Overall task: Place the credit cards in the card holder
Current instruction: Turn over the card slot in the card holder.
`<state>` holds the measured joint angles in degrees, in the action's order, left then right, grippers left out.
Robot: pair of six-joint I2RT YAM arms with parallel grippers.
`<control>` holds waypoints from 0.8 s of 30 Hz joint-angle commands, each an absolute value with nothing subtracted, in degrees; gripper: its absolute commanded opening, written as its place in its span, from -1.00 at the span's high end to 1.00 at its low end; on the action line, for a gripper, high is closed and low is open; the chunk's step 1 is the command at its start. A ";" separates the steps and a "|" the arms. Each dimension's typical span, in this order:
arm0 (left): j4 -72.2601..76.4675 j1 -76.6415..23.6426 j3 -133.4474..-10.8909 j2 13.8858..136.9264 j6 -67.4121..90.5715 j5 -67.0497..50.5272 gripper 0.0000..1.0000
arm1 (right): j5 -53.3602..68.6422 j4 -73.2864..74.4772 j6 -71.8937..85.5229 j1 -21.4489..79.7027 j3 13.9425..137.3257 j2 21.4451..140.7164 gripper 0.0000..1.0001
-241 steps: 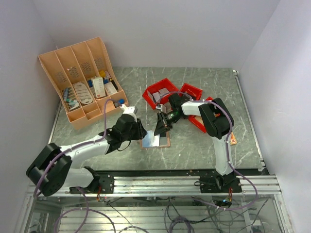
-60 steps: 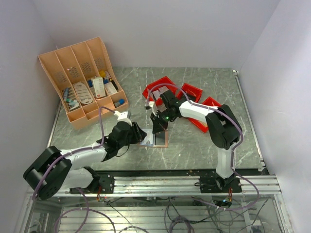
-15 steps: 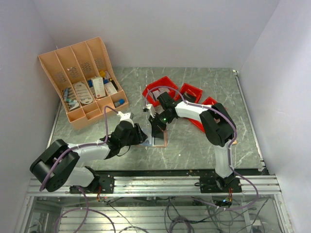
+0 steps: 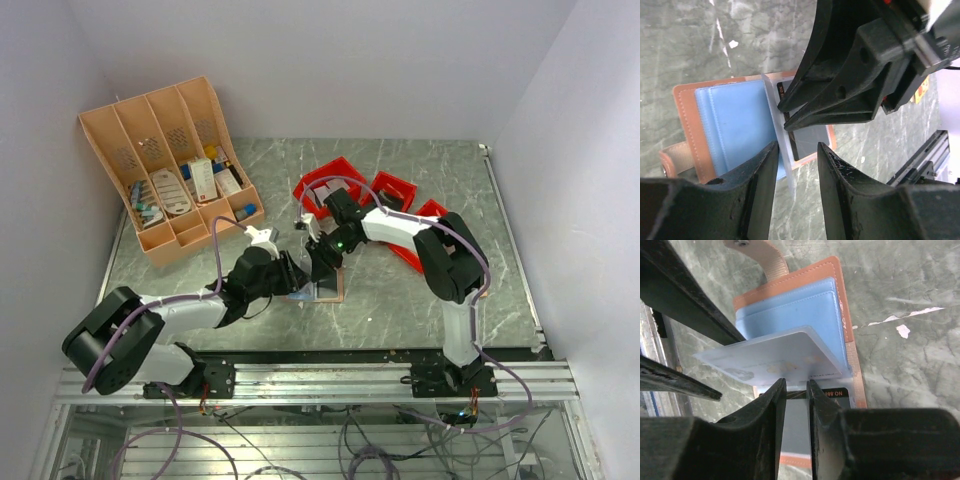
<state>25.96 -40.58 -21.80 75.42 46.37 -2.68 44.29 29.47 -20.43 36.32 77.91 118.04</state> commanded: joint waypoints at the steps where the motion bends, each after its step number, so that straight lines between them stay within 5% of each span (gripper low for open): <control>1: 32.27 -40.12 -22.88 76.55 47.63 -6.52 0.05 | 44.58 30.84 -22.13 34.40 78.65 111.65 0.47; 24: 45.36 -44.96 -29.42 92.80 49.50 -11.59 -0.07 | 59.24 31.65 -28.58 6.33 74.46 93.65 0.41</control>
